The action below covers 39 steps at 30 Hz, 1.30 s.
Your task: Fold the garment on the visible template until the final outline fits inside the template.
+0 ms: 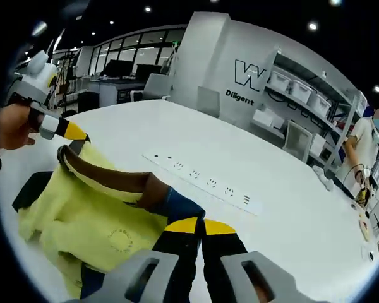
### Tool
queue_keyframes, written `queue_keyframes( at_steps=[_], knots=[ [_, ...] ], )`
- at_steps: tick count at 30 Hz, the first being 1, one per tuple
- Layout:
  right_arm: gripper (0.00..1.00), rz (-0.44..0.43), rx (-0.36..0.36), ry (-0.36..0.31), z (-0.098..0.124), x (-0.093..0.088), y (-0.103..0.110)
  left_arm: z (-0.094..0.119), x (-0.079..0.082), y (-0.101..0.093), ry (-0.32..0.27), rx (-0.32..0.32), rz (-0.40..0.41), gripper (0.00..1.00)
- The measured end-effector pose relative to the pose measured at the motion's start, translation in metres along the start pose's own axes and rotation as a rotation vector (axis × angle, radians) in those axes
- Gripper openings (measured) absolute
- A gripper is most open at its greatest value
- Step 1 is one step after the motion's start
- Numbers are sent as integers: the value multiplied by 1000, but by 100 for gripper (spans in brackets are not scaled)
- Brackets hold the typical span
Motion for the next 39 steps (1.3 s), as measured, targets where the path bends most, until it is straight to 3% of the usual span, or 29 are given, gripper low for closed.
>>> queue_keyframes(
  at_steps=[11,17,22,27,32,39],
  knots=[
    [0,-10,-16,83,-15,-23,3,-3,-5,25,0,34,91,0],
    [0,-6,-1,78,-15,-21,8,4,-4,36,12,63,55,0],
    [0,-1,6,94,-14,-26,9,11,-7,36,26,54,8,0],
    [0,-18,12,93,-11,-23,9,13,-15,29,89,2,-121,0],
    [0,-21,13,91,-9,-22,8,17,-19,32,116,-13,-159,0],
    [0,-32,4,62,-4,-12,4,18,-23,29,167,-72,-296,16]
  ],
)
Point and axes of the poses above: the point that each gripper's makers call its tool centre point, and the gripper's own axes: z roughly backward along the fingers, y roughly to its left, x roughly out of its top, the point moved 1 cm from there along z, roughly backward along the fingers, and after that the axes turned 14 degrees about -x, right-handed, at the moved point
